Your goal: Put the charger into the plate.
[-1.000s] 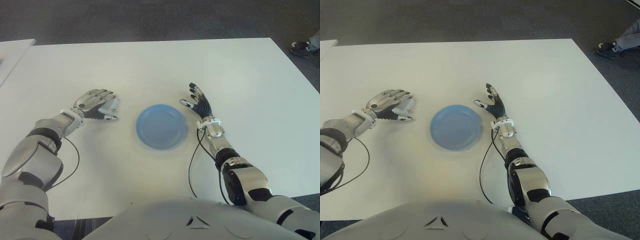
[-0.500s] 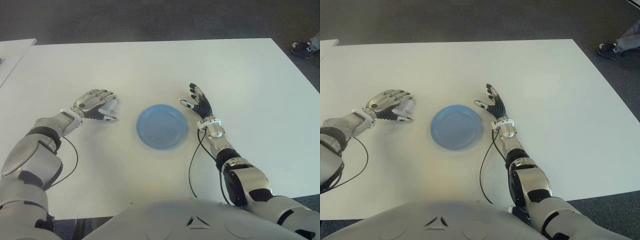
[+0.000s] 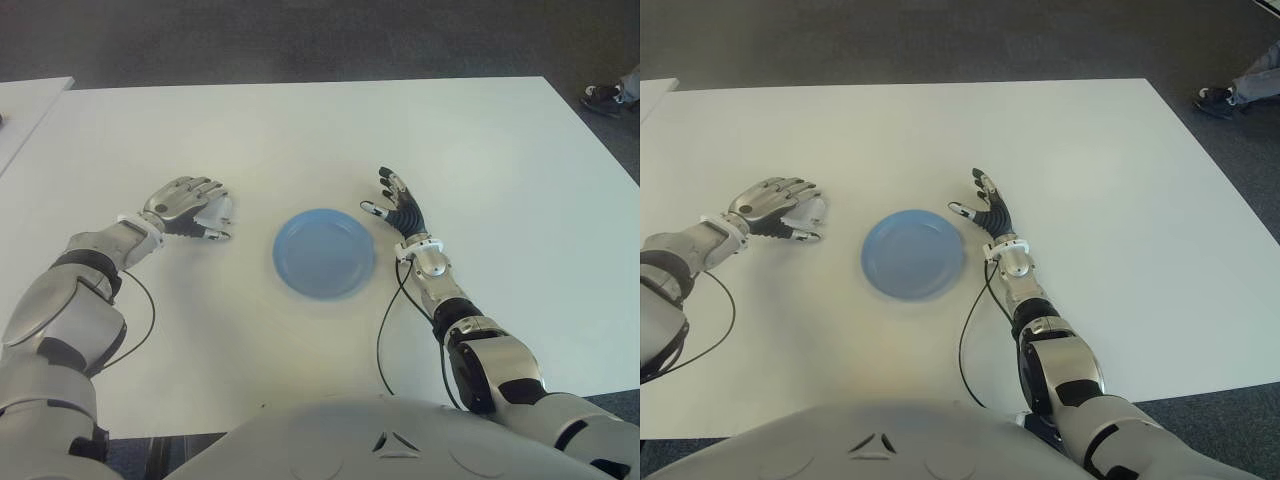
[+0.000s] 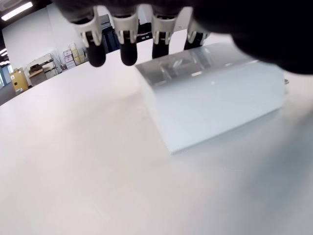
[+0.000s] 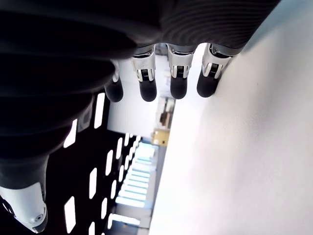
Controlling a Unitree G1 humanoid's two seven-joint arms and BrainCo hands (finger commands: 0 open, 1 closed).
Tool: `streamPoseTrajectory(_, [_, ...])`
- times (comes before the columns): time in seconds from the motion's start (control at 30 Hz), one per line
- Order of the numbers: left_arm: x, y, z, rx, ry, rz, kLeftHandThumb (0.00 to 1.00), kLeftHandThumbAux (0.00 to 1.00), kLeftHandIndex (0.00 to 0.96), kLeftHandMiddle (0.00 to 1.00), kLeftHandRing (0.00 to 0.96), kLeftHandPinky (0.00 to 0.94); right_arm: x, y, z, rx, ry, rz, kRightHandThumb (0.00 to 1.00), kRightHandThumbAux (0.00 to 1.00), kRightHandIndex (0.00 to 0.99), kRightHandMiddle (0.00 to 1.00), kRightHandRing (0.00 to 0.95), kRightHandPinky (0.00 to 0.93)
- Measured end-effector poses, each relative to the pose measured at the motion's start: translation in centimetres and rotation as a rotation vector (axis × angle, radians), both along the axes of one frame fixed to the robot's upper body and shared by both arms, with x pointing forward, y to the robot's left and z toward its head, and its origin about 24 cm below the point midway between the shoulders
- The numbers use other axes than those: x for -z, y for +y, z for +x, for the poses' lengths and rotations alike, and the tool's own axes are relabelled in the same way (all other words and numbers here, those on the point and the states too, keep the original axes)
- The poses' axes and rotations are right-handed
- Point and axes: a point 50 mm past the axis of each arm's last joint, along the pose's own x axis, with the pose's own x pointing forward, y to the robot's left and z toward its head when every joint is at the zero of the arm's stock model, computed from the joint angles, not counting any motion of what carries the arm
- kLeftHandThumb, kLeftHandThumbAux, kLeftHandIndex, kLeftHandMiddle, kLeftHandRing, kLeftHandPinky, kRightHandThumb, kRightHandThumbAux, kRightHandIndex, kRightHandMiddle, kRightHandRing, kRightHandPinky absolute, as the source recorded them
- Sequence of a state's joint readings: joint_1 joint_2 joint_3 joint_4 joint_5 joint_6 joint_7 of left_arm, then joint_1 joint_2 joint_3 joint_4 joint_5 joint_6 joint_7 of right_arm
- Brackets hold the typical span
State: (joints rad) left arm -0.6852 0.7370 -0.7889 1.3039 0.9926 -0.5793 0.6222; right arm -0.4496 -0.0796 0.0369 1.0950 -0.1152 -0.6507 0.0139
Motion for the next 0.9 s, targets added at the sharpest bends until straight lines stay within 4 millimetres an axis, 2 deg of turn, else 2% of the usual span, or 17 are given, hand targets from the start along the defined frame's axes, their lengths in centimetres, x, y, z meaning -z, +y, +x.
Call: streamPoseTrajectory(0.9, [0.83,-0.51,0.28,-0.111,0.053,-0.061,0.453,0.155,0.000,0.000,0.000,0.028,-0.06,0.00,-0.25,-0.018,-0.013,0.005,0.119,0.639,0.022,0.053,0.059,0.101])
